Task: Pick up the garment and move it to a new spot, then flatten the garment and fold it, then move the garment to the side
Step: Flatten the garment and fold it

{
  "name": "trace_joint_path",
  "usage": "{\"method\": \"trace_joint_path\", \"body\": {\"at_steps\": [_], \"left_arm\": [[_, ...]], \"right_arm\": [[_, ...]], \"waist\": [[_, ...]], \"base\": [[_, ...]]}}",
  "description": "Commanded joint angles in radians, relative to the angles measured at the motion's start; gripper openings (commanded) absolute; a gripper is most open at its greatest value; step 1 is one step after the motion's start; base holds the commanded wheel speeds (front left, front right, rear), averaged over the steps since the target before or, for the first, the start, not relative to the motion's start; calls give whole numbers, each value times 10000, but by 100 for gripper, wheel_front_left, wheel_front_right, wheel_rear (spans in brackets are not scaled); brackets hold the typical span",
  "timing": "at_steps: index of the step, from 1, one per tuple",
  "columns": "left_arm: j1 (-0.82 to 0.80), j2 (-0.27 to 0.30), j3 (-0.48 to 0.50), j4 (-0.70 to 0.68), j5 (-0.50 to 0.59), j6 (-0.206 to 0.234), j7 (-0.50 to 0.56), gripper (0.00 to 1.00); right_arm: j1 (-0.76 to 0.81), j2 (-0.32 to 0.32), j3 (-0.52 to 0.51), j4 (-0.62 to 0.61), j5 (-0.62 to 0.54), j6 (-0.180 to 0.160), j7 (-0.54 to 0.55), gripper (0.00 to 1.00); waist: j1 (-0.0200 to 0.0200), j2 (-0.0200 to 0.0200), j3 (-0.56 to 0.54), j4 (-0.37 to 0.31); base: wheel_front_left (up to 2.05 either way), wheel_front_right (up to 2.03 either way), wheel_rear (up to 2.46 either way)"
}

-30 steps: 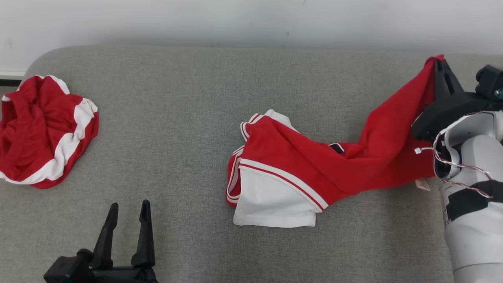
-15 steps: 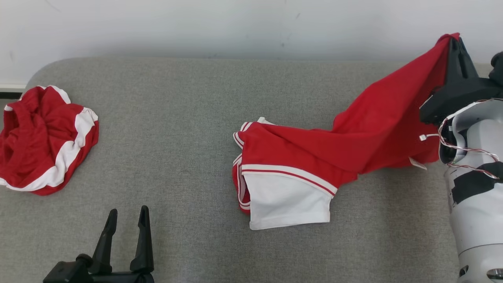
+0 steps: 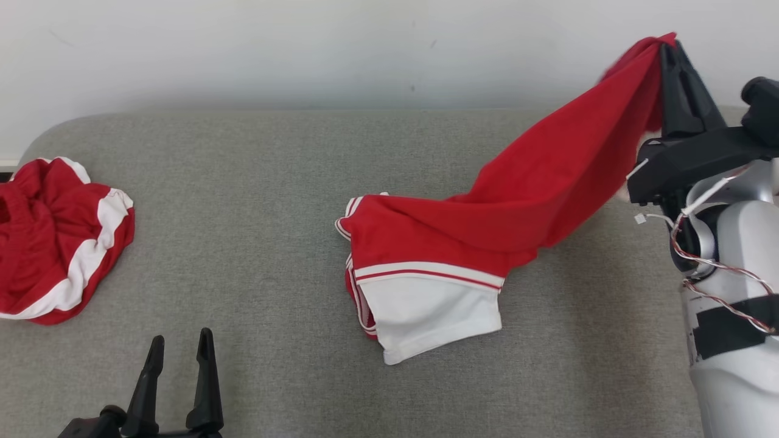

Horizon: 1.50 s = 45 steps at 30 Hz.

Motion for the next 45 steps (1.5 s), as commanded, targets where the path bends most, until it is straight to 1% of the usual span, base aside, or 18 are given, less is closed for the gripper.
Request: {"method": "trace_joint_path", "body": {"at_steps": [1,5,9,13,14,17,19,21,24,29,35,37,40,41,42,43,45], "left_arm": [[78,3,37,-31,23,14,-8,100],[-26,3,-23,18,41,-24,-8,100],[4,3,-87,48,18,-41,-8,100],[112,1,-103,55,-29,-1,-8,100],[112,1,-103,55,-29,-1,-8,100],[123,3,-88,23,-48,46,-8,100],[135,1,-49,-34,-62,60,-8,100],[102,1,-39,-67,-62,66,-8,100],[-46,1,-72,-82,-61,48,-8,100],[-273,4,-219,-39,-4,6,-8,100],[-553,1,-340,21,157,-82,-8,100],[-633,3,-388,48,160,-123,-8,100],[-758,3,-442,80,158,-180,-8,100],[-783,1,-463,93,159,-164,-8,100],[-809,4,-461,101,157,-172,-8,100],[-838,1,-473,103,151,-186,-8,100],[-846,3,-474,119,142,-199,-8,100]], "right_arm": [[253,-48,-50,-304,35,-26,169,0],[937,21,-354,-1512,-192,-25,829,0],[1907,311,-590,-2997,-231,-25,1491,0],[2982,675,-888,-4862,-310,-26,2207,0],[2982,675,-888,-4862,-310,-26,2207,0],[3767,896,-1022,-6216,-219,-26,2770,0],[4164,951,-1078,-6752,-278,-26,3130,0],[4387,976,-1279,-6824,-285,-26,3380,0],[4381,1000,-1665,-6113,-340,-25,3558,0],[3626,966,-2215,-3737,-776,-25,3304,0],[1845,528,-3123,-467,-1621,-25,2028,0],[1184,379,-3546,570,-1989,-26,1450,0],[306,339,-4025,1807,-2475,-25,476,0],[70,324,-4147,2177,-2666,-25,168,3],[-122,311,-4255,2548,-2836,-25,-87,49],[-292,309,-4368,2902,-2946,-26,-237,100],[-610,332,-4509,3562,-3230,-25,-427,100]], "waist": [[1,0,-22,-85],[1,0,-78,-64],[1,0,-135,-20],[1,0,-203,14],[1,0,-203,14],[1,0,-214,-7],[1,0,-179,-76],[1,0,-119,-143],[1,0,24,-208],[1,0,350,-176],[1,0,804,74],[1,0,952,227],[1,0,1113,445],[1,0,1161,511],[1,0,1188,549],[1,0,1212,588],[1,0,1209,627]], "base": [[0,0,0],[0,0,0],[0,0,0],[0,0,0],[0,0,0],[0,0,0],[0,0,0],[0,0,0],[0,0,0],[0,0,0],[0,0,0],[0,0,0],[0,0,0],[0,0,0],[0,0,0],[0,0,0],[0,0,0]]}}
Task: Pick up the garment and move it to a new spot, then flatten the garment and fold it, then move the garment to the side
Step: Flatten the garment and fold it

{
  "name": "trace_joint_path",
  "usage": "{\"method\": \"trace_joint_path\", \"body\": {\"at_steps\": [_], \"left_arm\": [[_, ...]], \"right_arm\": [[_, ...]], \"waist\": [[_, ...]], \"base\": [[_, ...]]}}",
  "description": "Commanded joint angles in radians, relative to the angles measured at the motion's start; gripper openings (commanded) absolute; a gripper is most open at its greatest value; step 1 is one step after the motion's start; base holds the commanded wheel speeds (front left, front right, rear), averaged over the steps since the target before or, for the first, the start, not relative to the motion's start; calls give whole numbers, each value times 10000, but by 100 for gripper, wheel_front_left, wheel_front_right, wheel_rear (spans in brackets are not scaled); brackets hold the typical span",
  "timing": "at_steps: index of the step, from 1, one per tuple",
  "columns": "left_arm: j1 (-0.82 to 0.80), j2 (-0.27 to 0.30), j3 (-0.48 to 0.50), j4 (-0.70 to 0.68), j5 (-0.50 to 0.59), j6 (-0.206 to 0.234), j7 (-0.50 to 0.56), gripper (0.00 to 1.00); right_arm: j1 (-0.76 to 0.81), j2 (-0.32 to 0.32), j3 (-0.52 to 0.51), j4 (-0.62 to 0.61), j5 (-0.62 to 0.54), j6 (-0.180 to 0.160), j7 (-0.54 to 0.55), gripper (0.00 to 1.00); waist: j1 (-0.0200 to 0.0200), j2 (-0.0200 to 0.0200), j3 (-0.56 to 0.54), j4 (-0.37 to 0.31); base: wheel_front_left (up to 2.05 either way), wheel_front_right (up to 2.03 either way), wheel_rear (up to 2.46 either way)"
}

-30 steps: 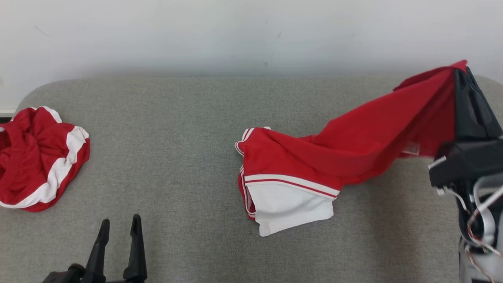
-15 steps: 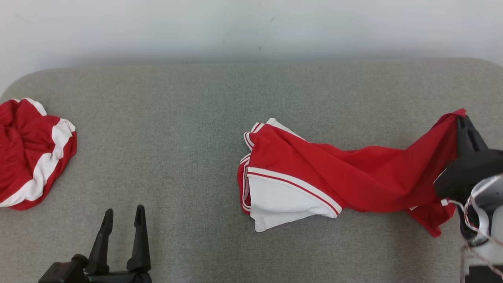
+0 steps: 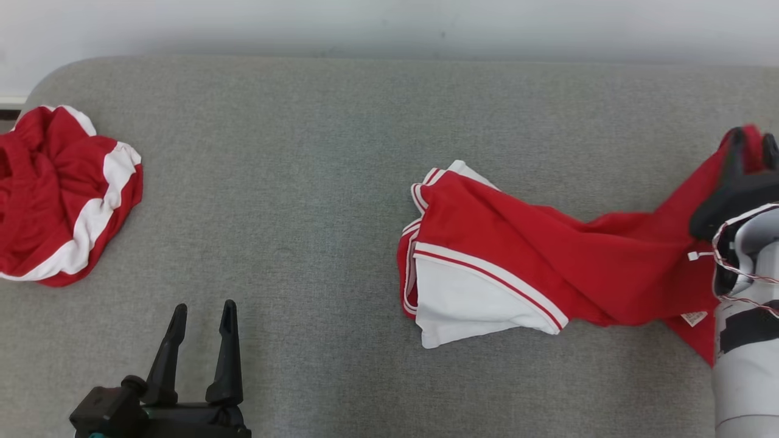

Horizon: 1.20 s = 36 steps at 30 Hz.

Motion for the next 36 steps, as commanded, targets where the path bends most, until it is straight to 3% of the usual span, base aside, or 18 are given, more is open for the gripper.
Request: {"method": "trace_joint_path", "body": {"at_steps": [1,8,17,27,36], "left_arm": [[-102,5,8,29,-32,-15,-8,100],[153,8,132,151,-67,48,-8,100],[666,3,332,165,-142,152,-8,100],[1068,8,398,10,-128,223,-8,100],[796,6,313,-13,-19,177,-8,100]], "right_arm": [[-198,-48,-45,372,-221,-23,-185,100],[-44,-465,121,1516,-877,-24,-879,100],[1608,-118,890,744,-559,-24,-2017,100],[4568,454,979,-602,743,-23,-571,100],[4781,567,1421,-616,1712,-24,489,100]], "waist": [[-2,-1,75,122],[-2,-1,-369,-89],[-2,-1,-1177,-704],[-2,-1,-1574,-1213],[-2,-1,-1208,-1188]], "base": [[0,0,0],[0,0,0],[0,0,0],[0,0,0],[0,0,0]]}}
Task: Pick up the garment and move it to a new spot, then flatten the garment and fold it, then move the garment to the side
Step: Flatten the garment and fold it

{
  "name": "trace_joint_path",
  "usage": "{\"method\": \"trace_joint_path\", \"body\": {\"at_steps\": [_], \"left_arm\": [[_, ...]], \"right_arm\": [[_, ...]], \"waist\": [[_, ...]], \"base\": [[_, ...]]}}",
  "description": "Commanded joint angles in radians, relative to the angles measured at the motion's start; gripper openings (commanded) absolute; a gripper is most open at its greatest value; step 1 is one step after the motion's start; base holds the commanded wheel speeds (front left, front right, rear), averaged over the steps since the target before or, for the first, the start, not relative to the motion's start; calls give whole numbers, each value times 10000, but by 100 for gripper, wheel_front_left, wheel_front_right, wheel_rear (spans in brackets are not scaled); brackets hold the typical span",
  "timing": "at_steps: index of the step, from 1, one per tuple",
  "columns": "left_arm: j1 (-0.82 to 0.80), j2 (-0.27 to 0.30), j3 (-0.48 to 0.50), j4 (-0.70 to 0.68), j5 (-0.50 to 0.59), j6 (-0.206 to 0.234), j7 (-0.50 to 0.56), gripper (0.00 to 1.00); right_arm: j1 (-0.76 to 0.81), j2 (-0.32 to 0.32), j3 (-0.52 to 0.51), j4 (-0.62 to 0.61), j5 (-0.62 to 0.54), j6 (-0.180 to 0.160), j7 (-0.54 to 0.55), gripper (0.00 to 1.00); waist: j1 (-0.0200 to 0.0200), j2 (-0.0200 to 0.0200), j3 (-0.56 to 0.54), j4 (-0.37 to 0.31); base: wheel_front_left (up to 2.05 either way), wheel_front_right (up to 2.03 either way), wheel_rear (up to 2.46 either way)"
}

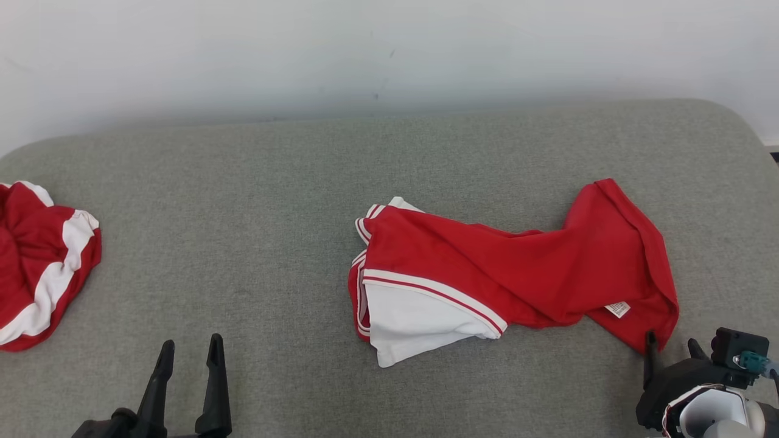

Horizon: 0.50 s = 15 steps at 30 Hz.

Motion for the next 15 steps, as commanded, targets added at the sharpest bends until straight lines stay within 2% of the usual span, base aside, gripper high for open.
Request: {"method": "trace_joint_path", "body": {"at_steps": [1,2,3,9,15], "left_arm": [[-100,10,4,23,46,-28,-8,100],[-126,10,3,28,48,-36,-8,100],[-144,7,5,26,51,-47,-8,100],[-117,7,54,44,33,-43,-8,100],[-33,7,81,52,-22,10,-8,100]], "right_arm": [[-149,-38,59,121,97,-25,128,33],[-173,-62,61,165,146,-26,167,14],[-177,-88,34,197,177,-25,178,0],[-323,-83,-254,145,578,-25,-115,0],[-393,9,-71,-793,2969,-25,-606,0]], "waist": [[1,0,87,105],[1,0,104,138],[1,0,115,165],[1,0,112,229],[1,0,-29,139]], "base": [[0,0,0],[0,0,0],[0,0,0],[0,0,0],[0,0,0]]}}
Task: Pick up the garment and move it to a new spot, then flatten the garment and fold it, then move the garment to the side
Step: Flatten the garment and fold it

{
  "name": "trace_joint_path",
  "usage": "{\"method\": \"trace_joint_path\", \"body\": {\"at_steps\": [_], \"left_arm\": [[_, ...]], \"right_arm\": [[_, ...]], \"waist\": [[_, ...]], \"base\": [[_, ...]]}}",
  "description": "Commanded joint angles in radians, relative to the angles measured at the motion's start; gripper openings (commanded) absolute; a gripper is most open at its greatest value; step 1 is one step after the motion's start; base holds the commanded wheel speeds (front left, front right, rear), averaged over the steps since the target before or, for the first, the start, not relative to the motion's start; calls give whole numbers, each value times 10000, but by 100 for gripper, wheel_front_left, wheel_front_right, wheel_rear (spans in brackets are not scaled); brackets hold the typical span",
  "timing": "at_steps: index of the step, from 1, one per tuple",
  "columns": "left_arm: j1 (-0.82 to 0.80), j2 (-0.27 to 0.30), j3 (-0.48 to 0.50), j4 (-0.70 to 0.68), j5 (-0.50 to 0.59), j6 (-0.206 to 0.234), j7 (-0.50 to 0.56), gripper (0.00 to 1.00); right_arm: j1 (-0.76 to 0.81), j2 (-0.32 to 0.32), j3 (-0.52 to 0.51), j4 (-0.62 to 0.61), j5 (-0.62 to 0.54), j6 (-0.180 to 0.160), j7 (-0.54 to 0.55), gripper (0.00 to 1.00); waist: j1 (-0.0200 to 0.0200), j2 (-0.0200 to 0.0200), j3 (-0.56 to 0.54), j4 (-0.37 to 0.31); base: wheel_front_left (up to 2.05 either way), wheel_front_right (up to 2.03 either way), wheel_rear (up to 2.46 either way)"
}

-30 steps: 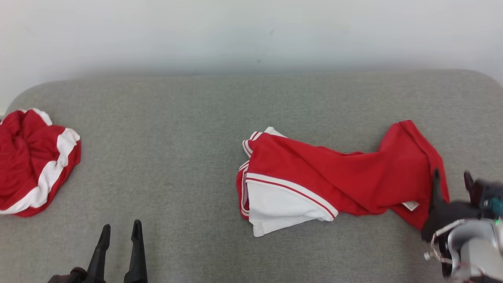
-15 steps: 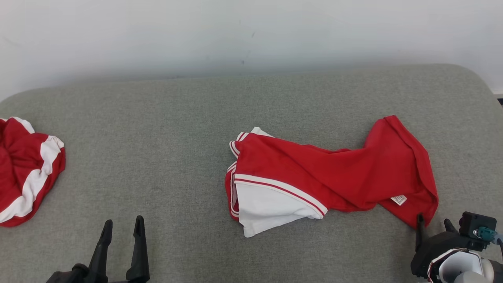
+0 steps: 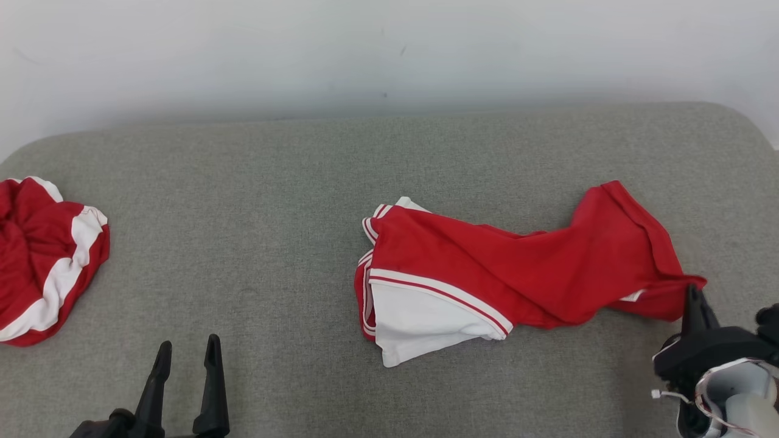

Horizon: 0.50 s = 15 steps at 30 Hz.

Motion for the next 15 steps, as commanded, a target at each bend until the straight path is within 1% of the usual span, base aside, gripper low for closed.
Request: {"method": "trace_joint_path", "body": {"at_steps": [1,3,5,6,7,9,10,11,12,15], "left_arm": [[14,6,22,6,-77,30,-8,100],[52,6,3,1,-96,51,-8,100],[71,6,-22,-13,-103,61,-8,100],[77,6,-20,-19,-107,69,-8,100],[77,6,-20,-19,-107,69,-8,100],[88,5,-32,-40,-123,74,-8,100],[94,5,-31,-54,-129,75,-8,100],[100,6,-31,-61,-131,79,-8,100],[107,6,-33,-60,-134,82,-8,100],[115,5,-51,-47,-131,80,-8,100]], "right_arm": [[184,-5,59,-496,754,-23,-132,0],[371,-207,151,-981,1293,-23,-70,0],[621,-456,148,-1367,1585,-24,44,0],[766,-593,24,-1486,1599,-24,77,0],[766,-593,24,-1486,1599,-24,77,0],[1055,-805,-367,-1504,1210,-24,218,0],[1118,-791,-611,-1412,1010,-23,367,0],[1142,-761,-847,-1313,770,-23,498,24],[1098,-704,-1080,-1233,546,-23,578,100],[1085,-555,-1646,-965,-386,-23,728,100]], "waist": [[0,0,-94,-71],[0,0,-151,-103],[0,0,-195,-119],[0,0,-215,-124],[0,0,-215,-124],[0,0,-238,-130],[0,0,-243,-137],[0,0,-247,-141],[0,0,-250,-143],[0,0,-275,-120]], "base": [[0,0,0],[0,0,0],[0,0,0],[0,0,0],[0,0,0],[0,0,0],[0,0,0],[0,0,0],[0,0,0],[0,0,0]]}}
